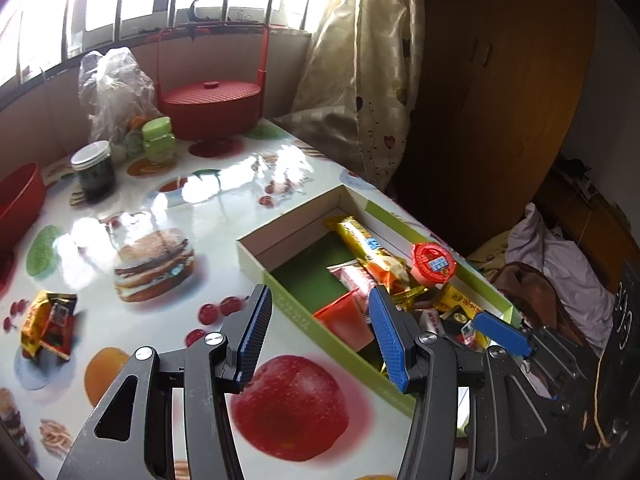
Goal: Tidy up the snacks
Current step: 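Move both open tools away from the box back over the table snacks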
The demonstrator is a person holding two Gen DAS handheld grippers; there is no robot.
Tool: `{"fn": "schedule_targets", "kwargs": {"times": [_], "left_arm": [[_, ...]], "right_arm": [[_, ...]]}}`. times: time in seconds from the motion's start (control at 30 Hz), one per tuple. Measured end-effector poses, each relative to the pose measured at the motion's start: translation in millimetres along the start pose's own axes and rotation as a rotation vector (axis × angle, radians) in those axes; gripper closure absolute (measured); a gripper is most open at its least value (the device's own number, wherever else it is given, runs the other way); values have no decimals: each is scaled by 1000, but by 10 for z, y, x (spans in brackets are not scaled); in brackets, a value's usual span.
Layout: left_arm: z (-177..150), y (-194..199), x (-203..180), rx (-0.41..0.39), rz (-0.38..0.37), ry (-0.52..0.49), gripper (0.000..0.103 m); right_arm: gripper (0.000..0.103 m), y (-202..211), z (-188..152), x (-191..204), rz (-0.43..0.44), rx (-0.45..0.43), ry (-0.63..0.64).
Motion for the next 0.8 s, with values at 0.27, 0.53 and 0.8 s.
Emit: {"fn": "schedule_targets", "kwargs": {"times": [0.27,0.53,0.8], "left_arm": [[-15,127,197,-22,32,14,51],[-57,271,451,-34,88,17,51],[-124,362,729,-33,135,35,51]], "right_arm": [[53,-24,39,149,24,-3,20],[52,-77,93,377,62,-4,51],[52,-165,163,629,103,-8,88]]}}
Point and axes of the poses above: each gripper's, at about its wrist camera, not at the fingertips, and y roughly against the way its jaws point, x to its left, z to its top, the point moved 8 cm from there along -y, roughly the way its jaws point, and after that the axes turned 13 degrees about -x, right-handed, at the moved point
